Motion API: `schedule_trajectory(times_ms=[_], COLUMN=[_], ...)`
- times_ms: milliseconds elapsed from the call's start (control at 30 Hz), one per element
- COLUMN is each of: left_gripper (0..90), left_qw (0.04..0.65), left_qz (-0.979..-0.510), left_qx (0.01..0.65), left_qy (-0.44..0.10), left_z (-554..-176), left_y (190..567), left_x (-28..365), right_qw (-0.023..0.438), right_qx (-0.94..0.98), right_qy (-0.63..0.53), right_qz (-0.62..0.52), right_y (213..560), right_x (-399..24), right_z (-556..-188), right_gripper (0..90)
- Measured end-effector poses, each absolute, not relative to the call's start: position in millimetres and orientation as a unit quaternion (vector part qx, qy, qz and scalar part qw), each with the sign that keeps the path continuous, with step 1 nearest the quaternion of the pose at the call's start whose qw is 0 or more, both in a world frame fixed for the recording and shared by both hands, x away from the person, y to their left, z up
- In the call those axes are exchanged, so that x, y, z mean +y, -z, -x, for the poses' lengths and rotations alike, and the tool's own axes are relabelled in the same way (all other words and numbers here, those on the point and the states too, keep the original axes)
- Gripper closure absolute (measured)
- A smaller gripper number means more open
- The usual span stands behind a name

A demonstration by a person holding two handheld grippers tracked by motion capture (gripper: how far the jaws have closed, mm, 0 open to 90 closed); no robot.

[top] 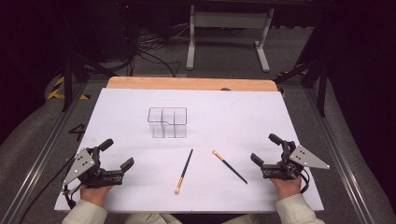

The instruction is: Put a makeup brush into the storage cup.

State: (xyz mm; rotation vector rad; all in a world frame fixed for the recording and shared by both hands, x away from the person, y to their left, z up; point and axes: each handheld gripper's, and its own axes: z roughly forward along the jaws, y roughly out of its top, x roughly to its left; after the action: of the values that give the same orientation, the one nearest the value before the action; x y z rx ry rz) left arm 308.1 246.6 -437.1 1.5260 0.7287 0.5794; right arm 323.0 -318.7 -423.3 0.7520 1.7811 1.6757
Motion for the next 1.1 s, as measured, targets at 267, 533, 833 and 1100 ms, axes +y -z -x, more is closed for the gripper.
schedule_trajectory(times_ms=[267,533,833,1100], left_gripper=[0.1,0.1,0.2,0.1], left_qw=[0.628,0.63,0.627,0.626], left_qz=[-0.665,-0.662,-0.663,-0.664], left_qx=[0.317,0.323,0.327,0.326], left_qy=[-0.25,-0.247,-0.247,-0.246], left_z=[-308,-310,-310,-311], left_y=[437,437,436,437], left_x=[248,248,249,249], right_qw=[0.287,0.286,0.28,0.267], right_qx=[0.666,0.666,0.666,0.666], right_qy=[-0.628,-0.628,-0.631,-0.64], right_qz=[-0.281,-0.284,-0.283,-0.275], right_y=[423,424,420,410], right_x=[-319,-320,-317,-302], right_z=[-324,-323,-326,-333], right_gripper=[0.9,0.8,0.8,0.4])
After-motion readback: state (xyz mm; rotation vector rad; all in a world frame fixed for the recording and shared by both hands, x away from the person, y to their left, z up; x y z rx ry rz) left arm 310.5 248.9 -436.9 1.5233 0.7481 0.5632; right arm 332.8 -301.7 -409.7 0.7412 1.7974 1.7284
